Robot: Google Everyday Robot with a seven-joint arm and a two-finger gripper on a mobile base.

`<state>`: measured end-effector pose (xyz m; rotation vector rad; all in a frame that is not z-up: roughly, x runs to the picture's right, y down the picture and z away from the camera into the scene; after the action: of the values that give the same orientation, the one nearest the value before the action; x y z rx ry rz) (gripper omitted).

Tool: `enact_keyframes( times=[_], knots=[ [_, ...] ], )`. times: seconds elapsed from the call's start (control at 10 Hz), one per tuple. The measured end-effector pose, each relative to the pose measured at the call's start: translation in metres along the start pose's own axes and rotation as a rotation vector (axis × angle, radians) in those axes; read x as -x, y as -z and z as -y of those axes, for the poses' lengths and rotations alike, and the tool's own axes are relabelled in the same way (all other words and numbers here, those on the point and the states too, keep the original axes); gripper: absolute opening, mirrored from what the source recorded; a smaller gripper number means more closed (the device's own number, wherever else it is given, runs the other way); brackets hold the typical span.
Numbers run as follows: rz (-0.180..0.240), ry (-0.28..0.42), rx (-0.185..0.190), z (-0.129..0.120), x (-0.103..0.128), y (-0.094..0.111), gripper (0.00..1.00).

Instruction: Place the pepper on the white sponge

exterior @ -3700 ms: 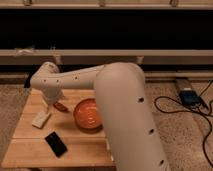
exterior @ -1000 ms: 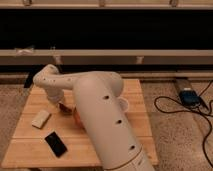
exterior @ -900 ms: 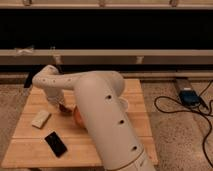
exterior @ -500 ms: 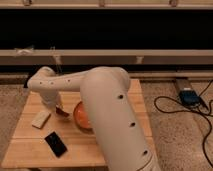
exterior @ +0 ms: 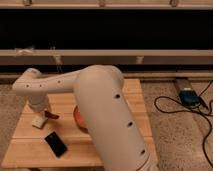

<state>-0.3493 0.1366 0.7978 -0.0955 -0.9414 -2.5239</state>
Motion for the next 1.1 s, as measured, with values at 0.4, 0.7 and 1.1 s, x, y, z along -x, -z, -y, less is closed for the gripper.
enact_keyframes(
  times=[0.4,0.7,1.1],
  knots=[
    [-0.016,0.069,-0.013,0.013,-0.027,-0.004,0.0],
    [-0.008,0.106,-0.022,0.019,-0.039,-0.014,0.0],
    [0.012,0.122,-0.029,0.021,-0.043,-0.024,0.07]
  ],
)
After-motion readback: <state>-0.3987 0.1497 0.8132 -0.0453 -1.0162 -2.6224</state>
